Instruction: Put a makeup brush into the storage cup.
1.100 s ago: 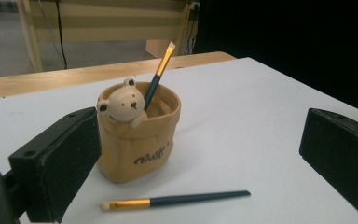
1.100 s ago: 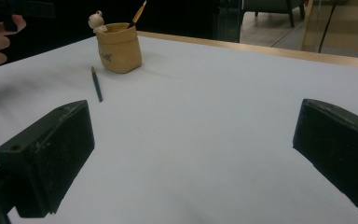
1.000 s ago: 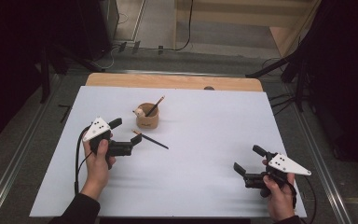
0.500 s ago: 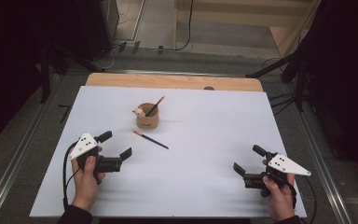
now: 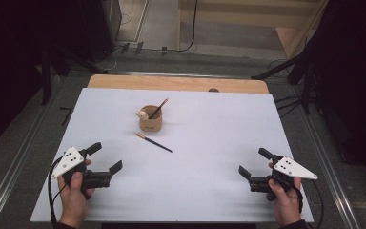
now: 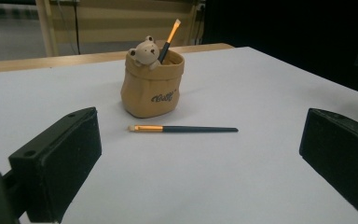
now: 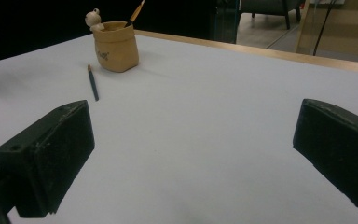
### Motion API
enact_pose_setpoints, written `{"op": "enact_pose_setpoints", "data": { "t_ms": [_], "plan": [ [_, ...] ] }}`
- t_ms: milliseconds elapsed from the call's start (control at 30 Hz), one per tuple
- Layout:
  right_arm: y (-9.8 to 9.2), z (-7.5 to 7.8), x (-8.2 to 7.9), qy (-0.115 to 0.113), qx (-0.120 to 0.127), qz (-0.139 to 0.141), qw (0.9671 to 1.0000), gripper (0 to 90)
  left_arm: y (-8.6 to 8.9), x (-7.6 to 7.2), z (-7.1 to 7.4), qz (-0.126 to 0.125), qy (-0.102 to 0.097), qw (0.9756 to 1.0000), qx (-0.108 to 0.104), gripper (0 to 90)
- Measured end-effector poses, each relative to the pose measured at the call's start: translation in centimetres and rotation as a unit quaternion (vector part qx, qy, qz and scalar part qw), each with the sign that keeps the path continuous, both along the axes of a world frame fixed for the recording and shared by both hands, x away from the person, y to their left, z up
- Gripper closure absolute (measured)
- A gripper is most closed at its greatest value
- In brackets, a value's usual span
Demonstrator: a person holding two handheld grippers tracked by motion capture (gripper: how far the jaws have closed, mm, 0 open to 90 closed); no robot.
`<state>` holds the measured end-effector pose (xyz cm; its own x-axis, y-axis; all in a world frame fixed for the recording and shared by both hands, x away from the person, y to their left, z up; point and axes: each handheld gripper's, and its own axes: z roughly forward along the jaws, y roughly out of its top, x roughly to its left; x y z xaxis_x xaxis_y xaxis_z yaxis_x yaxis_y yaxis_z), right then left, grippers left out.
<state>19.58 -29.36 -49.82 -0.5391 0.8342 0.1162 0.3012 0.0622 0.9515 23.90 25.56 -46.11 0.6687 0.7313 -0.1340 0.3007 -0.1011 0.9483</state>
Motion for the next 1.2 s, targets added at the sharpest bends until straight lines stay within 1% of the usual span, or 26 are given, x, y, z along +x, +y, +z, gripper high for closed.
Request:
{"op": "enact_pose_setpoints", "data": {
  "t_ms": [167,300,467,633,767,1033,1200],
  "plan": [
    [0.0,0.0,0.0,-0.002,-0.001,-0.001,1.0000,0.0,0.7,-0.5,-0.1,0.002,0.003,1.0000,0.000,0.0],
    [-0.1,0.0,-0.1,0.000,-0.001,-0.004,1.0000,0.0,1.2,-0.9,-0.3,0.005,0.001,1.0000,0.008,0.0],
    [-0.3,0.1,-0.1,-0.003,-0.002,-0.008,1.0000,0.0,1.9,-1.2,-0.5,0.008,0.004,0.9999,0.007,0.0],
    [-0.4,0.1,-0.2,-0.004,-0.003,-0.010,0.9999,0.0,2.4,-1.7,-0.5,0.012,0.000,0.9999,0.011,0.0],
    [-0.4,0.1,-0.2,-0.004,-0.001,-0.008,1.0000,0.0,2.7,-2.1,-0.6,0.011,0.002,0.9997,0.020,0.0],
    [-0.3,0.1,-0.2,-0.004,-0.002,-0.009,1.0000,0.0,3.7,-2.4,-0.6,0.020,0.004,0.9997,0.012,0.0],
    [-0.2,0.1,-0.1,-0.006,-0.002,-0.008,1.0000,0.0,3.7,-2.3,-0.6,0.019,0.004,0.9998,0.007,0.0]
  ]
}}
